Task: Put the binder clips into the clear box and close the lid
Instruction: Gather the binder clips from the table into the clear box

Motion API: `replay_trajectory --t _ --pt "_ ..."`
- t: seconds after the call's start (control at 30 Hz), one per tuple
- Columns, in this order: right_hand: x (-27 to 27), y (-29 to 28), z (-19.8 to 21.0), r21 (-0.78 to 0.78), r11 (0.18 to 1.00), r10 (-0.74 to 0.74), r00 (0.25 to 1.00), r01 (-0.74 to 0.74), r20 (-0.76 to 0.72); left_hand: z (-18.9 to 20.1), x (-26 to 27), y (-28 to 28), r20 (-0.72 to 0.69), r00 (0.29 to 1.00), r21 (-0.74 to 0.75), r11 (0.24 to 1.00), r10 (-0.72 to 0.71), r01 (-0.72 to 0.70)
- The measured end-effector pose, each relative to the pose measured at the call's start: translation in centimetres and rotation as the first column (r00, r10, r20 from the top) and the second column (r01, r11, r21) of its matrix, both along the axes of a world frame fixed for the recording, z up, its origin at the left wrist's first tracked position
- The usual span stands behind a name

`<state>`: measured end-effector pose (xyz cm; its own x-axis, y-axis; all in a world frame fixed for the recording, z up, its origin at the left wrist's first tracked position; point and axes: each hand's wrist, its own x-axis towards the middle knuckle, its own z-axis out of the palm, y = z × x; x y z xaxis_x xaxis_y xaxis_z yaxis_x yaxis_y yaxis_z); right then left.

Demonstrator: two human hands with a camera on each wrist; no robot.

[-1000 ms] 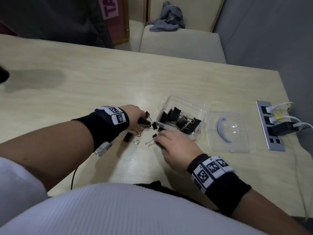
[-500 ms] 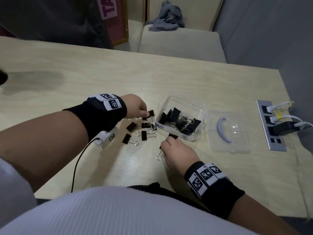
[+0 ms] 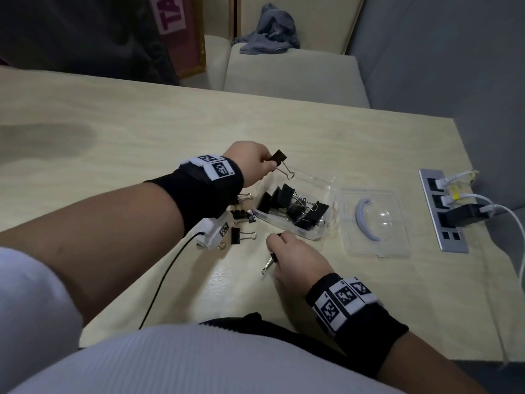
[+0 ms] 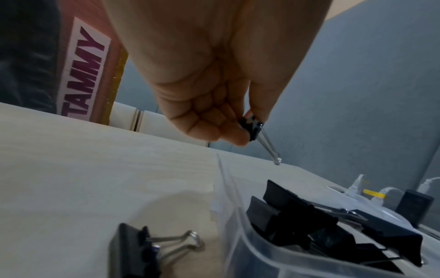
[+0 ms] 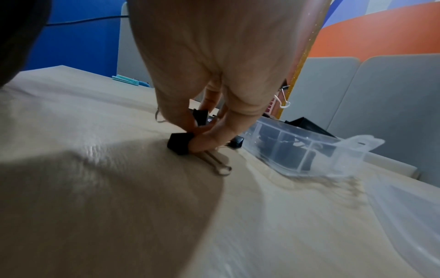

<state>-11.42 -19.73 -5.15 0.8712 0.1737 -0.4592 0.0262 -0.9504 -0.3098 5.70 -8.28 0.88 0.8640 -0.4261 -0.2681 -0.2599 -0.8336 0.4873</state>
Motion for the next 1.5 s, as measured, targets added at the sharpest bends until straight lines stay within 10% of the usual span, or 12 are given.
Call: replay_trajectory --t 0.37,0.7,1.0,1.2,1.37,1.5 --pt "-1.8 -0.6 -0.1 -0.028 0.999 0.021 0.999 -0.022 -0.027 -1.6 -0.4 0.9 -0.012 0.997 0.163 0.983 -0.08 0.081" --pt "-1.3 -0.4 -1.0 0.006 0.999 -0.038 0.998 0.037 0.041 -3.5 -5.9 3.8 -0.258 0.855 0.506 0.691 -0.45 0.517" --pt "0.0 -1.7 1.1 0.254 0.933 -0.285 0.955 0.256 0.08 -4.2 -6.3 3.4 -0.216 0.831 0.505 0.669 -0.513 0.545" --pt "2.0 -3.2 3.8 0.409 0.836 -0.46 0.874 0.367 0.156 0.1 -3.8 2.9 -0.279 0.872 0.235 0.852 -0.402 0.468" --pt "5.7 -5.4 5.0 0.457 0.692 -0.694 0.689 0.559 0.208 1.5 -0.4 -0.1 -0.053 0.97 0.032 0.971 -0.237 0.239" --pt "6.3 -6.1 5.7 0.318 0.73 -0.673 0.715 0.604 0.188 0.6 0.5 -1.6 -0.007 0.984 0.02 0.984 -0.179 0.179"
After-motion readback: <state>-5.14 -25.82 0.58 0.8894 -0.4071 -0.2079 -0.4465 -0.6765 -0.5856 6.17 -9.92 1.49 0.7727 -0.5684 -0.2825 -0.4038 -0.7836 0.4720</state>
